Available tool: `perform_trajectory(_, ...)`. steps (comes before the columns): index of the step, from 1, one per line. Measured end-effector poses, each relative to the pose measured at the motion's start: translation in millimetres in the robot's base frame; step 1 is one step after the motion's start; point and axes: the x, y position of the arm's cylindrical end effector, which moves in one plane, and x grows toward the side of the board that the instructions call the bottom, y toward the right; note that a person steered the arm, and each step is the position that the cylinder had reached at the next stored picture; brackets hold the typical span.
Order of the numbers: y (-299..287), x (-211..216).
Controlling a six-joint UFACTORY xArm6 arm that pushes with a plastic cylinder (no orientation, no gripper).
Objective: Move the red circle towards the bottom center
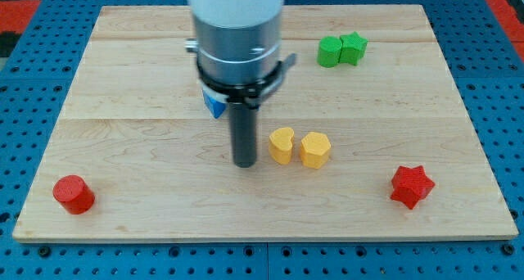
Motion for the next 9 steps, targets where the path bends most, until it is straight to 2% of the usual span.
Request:
perform_trajectory(2, -199, -12)
perform_trajectory(3, -260, -16)
perform_trajectory(4, -259, -1)
perform_trajectory(6, -254, 67)
perform_trajectory(9, -180, 72)
